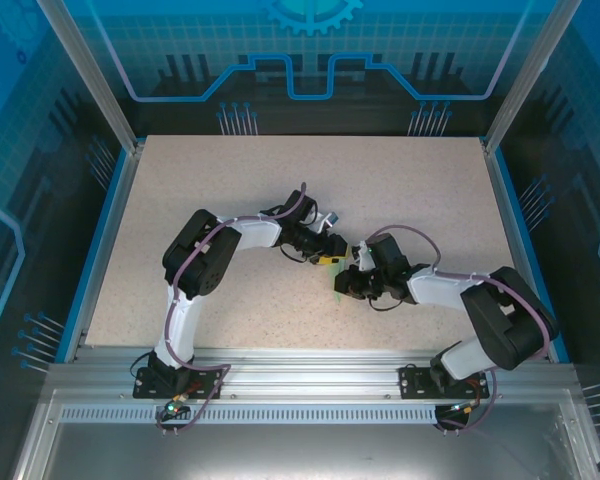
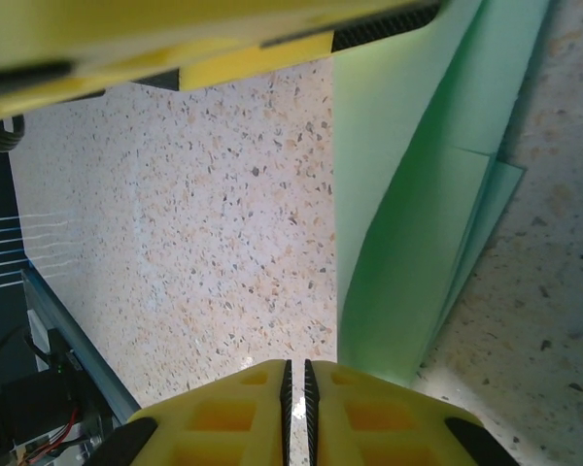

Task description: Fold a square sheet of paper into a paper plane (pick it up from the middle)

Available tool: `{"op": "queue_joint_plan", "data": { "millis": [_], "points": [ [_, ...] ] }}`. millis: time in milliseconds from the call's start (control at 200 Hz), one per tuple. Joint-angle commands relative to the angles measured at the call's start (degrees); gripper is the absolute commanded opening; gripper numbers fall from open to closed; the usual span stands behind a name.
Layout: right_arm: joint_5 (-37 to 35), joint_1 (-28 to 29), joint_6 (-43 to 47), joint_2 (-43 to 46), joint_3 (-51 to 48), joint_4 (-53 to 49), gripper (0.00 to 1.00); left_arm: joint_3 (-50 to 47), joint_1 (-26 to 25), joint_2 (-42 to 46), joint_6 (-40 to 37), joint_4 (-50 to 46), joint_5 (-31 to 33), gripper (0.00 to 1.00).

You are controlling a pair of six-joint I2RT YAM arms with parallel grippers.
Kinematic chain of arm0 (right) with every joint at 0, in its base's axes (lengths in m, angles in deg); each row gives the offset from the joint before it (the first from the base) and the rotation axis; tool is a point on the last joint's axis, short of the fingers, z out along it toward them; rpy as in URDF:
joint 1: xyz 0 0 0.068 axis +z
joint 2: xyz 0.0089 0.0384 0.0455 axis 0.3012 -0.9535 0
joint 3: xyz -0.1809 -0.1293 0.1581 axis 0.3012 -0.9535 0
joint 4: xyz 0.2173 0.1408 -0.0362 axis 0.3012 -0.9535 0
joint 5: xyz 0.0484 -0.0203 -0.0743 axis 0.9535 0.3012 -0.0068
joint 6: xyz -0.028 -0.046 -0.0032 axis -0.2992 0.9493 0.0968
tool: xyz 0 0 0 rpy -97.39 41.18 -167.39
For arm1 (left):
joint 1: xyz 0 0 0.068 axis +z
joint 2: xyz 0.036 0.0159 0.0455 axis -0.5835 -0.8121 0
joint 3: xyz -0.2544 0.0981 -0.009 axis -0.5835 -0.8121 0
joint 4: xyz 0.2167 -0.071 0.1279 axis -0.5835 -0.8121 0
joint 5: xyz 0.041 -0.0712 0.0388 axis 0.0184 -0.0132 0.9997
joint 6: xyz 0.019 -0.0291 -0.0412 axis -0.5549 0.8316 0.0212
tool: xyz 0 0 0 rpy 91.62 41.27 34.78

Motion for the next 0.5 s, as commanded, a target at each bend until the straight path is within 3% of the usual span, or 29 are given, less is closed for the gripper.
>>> {"op": "queue_joint_plan", "data": {
  "millis": [0, 305, 495],
  "points": [
    [1.3, 0.6, -1.1, -1.4, 0.4, 1.5, 0.16, 1.0, 0.0, -1.8, -1.1, -2.6, -0.9, 0.54],
    [2.3, 1.2, -2.2, -4.2, -1.5, 2.6, 0.17, 0.9, 0.0, -1.9, -1.3, -2.7, -1.0, 0.54],
    [-0.6, 1.2, -1.4, -2.0, -1.9, -1.4, 0.16, 0.8, 0.0, -1.9, -1.3, -2.7, -1.0, 0.54]
  ]
}}
